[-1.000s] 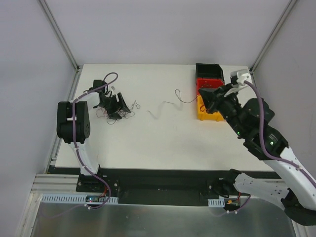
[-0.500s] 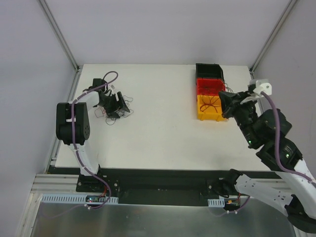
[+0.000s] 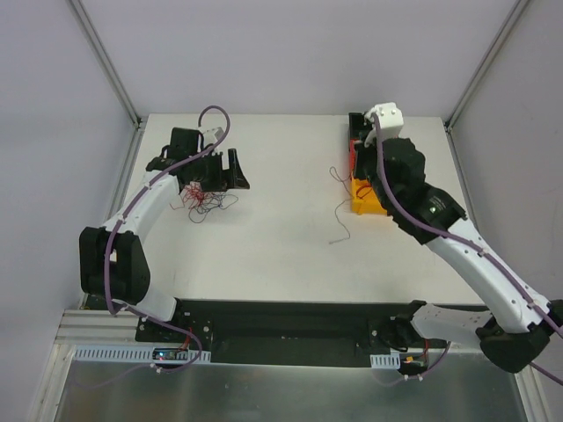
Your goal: Untangle the cables
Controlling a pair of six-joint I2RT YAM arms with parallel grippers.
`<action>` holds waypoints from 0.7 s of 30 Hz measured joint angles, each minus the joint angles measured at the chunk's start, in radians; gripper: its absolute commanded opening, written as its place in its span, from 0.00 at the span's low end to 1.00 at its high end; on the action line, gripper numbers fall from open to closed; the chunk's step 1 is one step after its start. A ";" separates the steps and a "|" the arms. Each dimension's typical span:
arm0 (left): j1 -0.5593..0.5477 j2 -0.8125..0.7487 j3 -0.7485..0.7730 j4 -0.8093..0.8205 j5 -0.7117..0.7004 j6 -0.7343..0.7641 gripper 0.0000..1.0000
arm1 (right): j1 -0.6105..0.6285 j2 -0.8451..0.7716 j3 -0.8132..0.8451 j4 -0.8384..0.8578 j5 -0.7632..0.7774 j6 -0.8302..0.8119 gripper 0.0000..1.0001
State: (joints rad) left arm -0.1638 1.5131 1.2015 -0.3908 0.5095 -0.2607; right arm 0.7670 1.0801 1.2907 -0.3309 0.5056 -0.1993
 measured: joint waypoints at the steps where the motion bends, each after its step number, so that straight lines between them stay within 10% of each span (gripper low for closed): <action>1: -0.001 0.000 0.000 -0.001 0.005 0.002 0.84 | -0.023 0.034 0.036 0.001 -0.005 0.000 0.00; 21: -0.001 -0.001 0.000 -0.007 0.085 0.007 0.81 | -0.496 0.731 0.819 0.060 -0.158 0.013 0.00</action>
State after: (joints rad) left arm -0.1650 1.5124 1.2015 -0.3977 0.5945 -0.2539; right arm 0.2707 1.8107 2.1101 -0.2710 0.3477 -0.1867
